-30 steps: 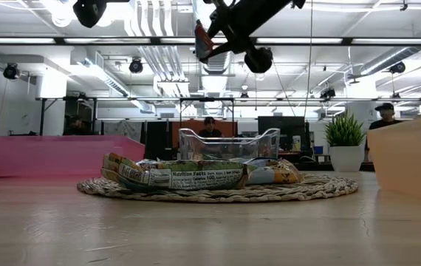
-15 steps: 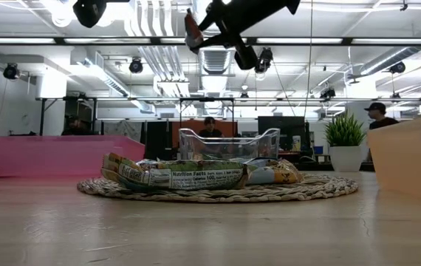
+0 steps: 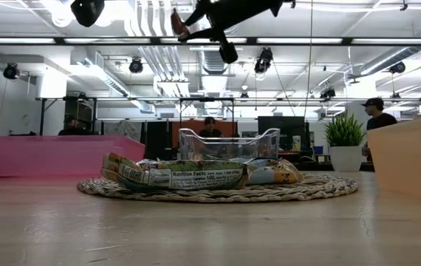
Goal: Pick and place Granola Bars by type
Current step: Put the red granola bar into the red bin
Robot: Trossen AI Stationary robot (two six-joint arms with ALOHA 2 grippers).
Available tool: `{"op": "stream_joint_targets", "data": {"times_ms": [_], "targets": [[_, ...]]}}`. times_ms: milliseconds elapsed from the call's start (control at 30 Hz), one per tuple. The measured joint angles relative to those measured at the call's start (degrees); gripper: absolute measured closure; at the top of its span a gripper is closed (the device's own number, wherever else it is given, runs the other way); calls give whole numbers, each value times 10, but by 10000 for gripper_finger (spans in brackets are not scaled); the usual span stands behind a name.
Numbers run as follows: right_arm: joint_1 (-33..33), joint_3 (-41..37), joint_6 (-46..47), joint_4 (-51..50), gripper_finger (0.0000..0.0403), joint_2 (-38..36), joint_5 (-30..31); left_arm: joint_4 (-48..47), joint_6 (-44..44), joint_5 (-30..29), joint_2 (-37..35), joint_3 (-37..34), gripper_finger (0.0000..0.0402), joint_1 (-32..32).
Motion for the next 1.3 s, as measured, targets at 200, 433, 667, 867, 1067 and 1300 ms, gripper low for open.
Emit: {"op": "stream_joint_targets", "data": {"times_ms": [200, 433, 667, 867, 1067, 1300], "targets": [[-11, 32, 0, 0, 349, 43, -36, -11, -2, 3, -6, 0, 401, 0], [-13, 89, 0, 1, 349, 120, -79, -81, -20, 6, -30, 0, 401, 0], [-12, 177, 7, 1, 349, 210, -122, -118, -16, -3, -78, 1, 401, 0], [-12, 286, 11, -4, 349, 286, -143, -177, -29, -48, -121, 1, 401, 0], [-17, 378, 25, -21, 349, 351, -146, -182, -29, -65, -146, 1, 401, 0], [-22, 425, 53, -28, 349, 409, -148, -184, -29, -65, -147, 1, 401, 0]]}}
